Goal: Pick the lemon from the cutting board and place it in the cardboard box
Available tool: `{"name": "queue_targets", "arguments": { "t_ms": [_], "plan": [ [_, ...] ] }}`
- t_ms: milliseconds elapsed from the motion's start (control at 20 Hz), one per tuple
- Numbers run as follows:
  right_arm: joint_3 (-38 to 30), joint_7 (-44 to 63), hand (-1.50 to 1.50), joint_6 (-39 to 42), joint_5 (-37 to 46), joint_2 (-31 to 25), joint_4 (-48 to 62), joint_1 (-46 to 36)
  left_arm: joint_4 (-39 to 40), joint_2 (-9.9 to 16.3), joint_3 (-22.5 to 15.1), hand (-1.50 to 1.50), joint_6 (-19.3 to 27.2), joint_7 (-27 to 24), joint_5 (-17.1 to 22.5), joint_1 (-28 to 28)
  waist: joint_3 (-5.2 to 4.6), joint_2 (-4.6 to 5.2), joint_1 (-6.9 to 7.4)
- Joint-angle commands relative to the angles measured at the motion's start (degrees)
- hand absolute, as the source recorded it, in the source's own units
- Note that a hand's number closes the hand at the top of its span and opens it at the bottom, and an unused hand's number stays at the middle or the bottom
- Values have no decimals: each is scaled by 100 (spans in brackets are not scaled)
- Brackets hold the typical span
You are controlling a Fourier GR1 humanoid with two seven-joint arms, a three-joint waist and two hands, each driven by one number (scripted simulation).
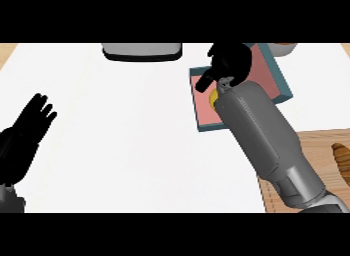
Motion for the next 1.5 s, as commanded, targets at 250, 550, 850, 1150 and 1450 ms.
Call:
{"name": "queue_targets", "arguments": {
  "t_ms": [250, 550, 850, 1150, 1450],
  "plan": [
    [-440, -688, -150, -1812, -99, 186, -798, 543, -22, 169, 163, 0, -225, -22, 160, 140, 4, 4, 40],
    [-1068, -970, -150, -2843, -596, 131, -1785, 1042, -106, 14, 98, 0, -168, -181, 80, 331, 5, -20, -41],
    [-1173, -1037, -150, -2471, -991, -146, -3031, 1879, -106, -127, -38, 0, 3, -134, -110, 243, 0, -18, -44],
    [-1461, -1209, -150, -1740, -1948, -615, -4795, 3146, 60, 36, 200, 0, -184, -172, 95, 255, 1, -22, -65],
    [-1986, -1341, -150, -952, -2768, -1134, -5687, 3784, 368, 197, 281, 0, -229, -126, 102, -161, 0, -14, -67]
  ]
}}
